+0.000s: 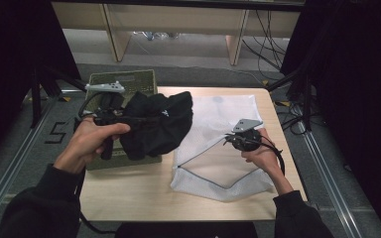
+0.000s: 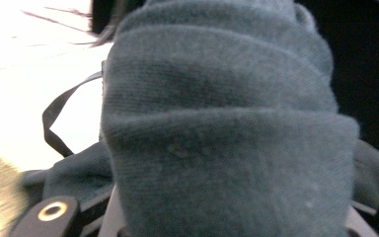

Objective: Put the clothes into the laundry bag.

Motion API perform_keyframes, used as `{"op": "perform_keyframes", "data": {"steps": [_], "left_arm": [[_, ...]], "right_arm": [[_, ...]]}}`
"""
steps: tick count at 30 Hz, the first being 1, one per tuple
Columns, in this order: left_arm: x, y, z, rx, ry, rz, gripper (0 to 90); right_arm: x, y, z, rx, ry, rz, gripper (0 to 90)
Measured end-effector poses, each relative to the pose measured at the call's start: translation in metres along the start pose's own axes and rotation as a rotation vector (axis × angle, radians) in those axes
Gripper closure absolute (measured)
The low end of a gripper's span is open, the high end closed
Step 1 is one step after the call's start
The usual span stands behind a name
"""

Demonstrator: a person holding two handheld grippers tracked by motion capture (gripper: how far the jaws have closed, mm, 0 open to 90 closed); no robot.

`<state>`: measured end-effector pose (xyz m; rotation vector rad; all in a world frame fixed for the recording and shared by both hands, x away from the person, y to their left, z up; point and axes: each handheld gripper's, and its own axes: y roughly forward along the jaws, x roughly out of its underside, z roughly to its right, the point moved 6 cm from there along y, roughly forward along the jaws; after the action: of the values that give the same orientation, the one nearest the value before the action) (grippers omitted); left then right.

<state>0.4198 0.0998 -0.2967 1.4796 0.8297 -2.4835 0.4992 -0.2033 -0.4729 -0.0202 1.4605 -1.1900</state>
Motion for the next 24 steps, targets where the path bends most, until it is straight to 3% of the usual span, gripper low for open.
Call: {"op": "perform_keyframes", "data": {"steps": [1, 3, 5, 7, 10, 13, 15, 17, 18, 24], "left_arm": [[-0.002, 0.006, 0.014, 0.038, 0.016, -0.004, 63.0], [-0.004, 0.008, 0.021, 0.05, 0.021, -0.003, 63.0], [-0.007, 0.013, 0.036, 0.104, 0.05, -0.003, 63.0], [-0.009, 0.019, 0.042, 0.129, 0.035, 0.009, 63.0], [-0.002, 0.037, 0.052, 0.162, 0.048, -0.034, 63.0], [0.009, 0.056, 0.054, 0.194, 0.029, -0.068, 62.9], [0.016, 0.069, 0.054, 0.22, -0.007, -0.073, 62.8], [0.02, 0.076, 0.055, 0.237, 0.002, -0.08, 62.8], [0.024, 0.082, 0.055, 0.236, -0.003, -0.097, 62.8], [0.042, 0.111, 0.046, 0.246, -0.045, -0.127, 62.6]], "right_arm": [[-0.003, -0.002, 0.002, 0.002, 0.011, 0.017, 89.3], [-0.006, -0.005, 0.006, -0.001, -0.009, 0.023, 89.3], [-0.007, -0.005, 0.007, -0.004, -0.018, 0.034, 89.3], [-0.006, -0.006, 0.008, -0.004, 0.001, 0.028, 89.2], [-0.005, -0.006, 0.008, -0.011, -0.003, 0.026, 89.3], [-0.005, -0.007, 0.01, -0.014, 0.007, 0.04, 89.3], [-0.005, -0.008, 0.012, -0.012, 0.012, 0.048, 89.3], [-0.006, -0.009, 0.014, -0.01, 0.005, 0.05, 89.3], [-0.006, -0.009, 0.013, -0.014, 0.024, 0.053, 89.3], [-0.007, -0.012, 0.015, -0.019, 0.027, 0.066, 89.3]]}}
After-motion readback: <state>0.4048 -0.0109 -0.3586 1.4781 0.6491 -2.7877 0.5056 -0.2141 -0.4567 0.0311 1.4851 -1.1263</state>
